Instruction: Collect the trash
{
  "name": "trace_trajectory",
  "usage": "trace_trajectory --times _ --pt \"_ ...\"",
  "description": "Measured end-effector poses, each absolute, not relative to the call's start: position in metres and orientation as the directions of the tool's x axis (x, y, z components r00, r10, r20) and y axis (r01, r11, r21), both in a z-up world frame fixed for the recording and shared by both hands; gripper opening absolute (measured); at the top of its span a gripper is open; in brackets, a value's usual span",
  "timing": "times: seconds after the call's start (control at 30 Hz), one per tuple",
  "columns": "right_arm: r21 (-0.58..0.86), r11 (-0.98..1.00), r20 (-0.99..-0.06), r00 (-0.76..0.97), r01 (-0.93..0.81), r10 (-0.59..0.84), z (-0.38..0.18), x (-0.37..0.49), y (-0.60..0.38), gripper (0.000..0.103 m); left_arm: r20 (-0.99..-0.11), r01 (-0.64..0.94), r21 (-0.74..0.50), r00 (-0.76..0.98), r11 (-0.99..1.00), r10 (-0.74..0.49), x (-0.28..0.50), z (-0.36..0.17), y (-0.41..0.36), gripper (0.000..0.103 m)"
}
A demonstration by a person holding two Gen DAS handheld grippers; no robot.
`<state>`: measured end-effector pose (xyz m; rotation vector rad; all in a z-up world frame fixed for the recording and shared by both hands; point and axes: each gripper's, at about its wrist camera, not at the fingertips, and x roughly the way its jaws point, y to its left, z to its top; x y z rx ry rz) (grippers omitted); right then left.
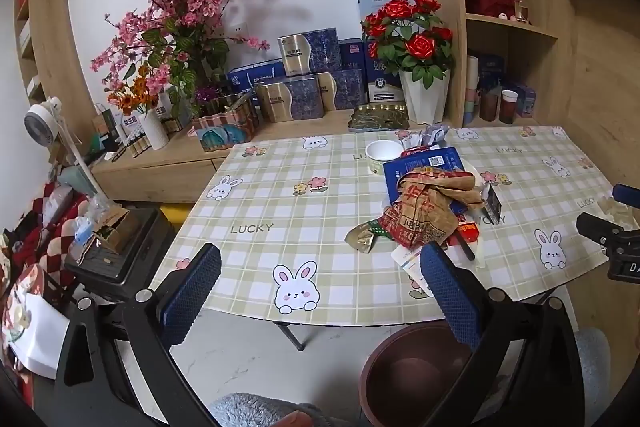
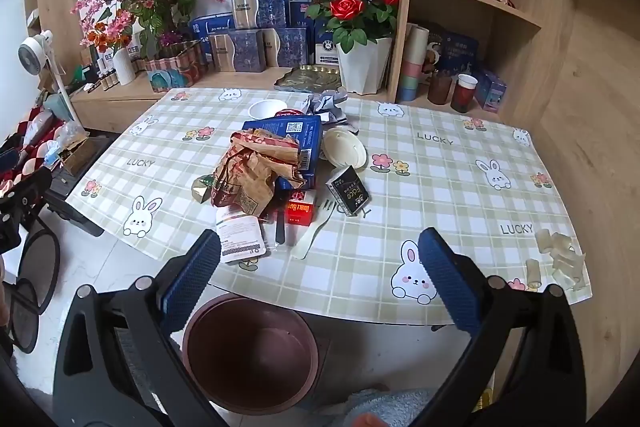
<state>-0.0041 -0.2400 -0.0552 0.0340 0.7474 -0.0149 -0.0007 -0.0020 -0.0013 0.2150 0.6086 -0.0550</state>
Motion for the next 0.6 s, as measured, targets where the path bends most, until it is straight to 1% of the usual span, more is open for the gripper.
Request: trace_trajectory --times 0.6 --pt "0.017 0.999 -0.671 0.742 0.029 -0.011 -0.0503 -0.0068 -0.2416 0.097 -0.58 0.109 0.181 0.815 0.977 0.017 -0.0009 -0.0085 -0.008 0.098"
